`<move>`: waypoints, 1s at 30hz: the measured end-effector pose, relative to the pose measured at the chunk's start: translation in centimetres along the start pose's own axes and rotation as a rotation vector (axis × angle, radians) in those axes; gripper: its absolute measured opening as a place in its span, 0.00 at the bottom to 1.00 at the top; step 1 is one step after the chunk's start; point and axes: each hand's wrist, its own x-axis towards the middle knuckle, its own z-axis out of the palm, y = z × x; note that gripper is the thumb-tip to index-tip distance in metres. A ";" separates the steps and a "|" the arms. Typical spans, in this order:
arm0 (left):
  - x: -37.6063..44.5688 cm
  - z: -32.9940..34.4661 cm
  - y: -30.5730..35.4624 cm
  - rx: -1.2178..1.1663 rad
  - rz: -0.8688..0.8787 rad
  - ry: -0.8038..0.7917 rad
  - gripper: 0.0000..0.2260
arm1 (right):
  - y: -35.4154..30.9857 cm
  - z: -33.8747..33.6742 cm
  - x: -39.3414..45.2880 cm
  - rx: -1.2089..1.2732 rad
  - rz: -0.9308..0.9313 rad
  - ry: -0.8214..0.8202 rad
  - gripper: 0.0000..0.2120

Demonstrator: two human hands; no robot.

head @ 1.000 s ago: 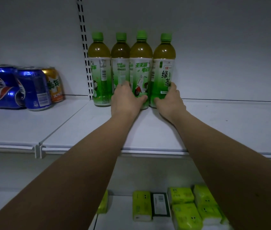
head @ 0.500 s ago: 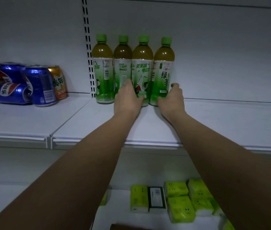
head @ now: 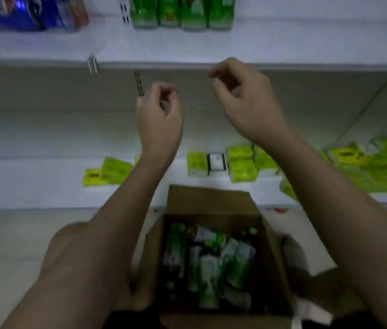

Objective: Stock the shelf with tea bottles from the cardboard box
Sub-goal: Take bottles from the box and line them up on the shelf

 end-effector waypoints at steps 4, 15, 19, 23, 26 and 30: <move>-13.8 0.6 -6.6 0.215 -0.382 -0.269 0.08 | 4.3 5.9 -12.0 0.055 0.266 -0.207 0.08; -24.6 -3.1 -13.2 0.510 -0.881 -1.035 0.13 | 16.1 10.3 -31.7 -0.036 0.988 -0.964 0.11; -26.3 -2.5 -15.5 0.521 -0.978 -1.113 0.17 | 16.0 11.6 -32.7 -0.022 1.024 -1.094 0.13; -28.2 -2.0 -16.9 0.504 -1.059 -1.243 0.10 | 15.9 14.2 -33.4 0.007 1.047 -1.099 0.15; -29.5 -1.2 -17.6 0.453 -1.188 -1.212 0.14 | 16.5 16.3 -34.4 0.070 1.126 -1.109 0.10; -30.5 -1.6 -20.2 0.670 -1.070 -1.208 0.32 | 17.4 17.6 -34.9 0.114 1.296 -1.075 0.24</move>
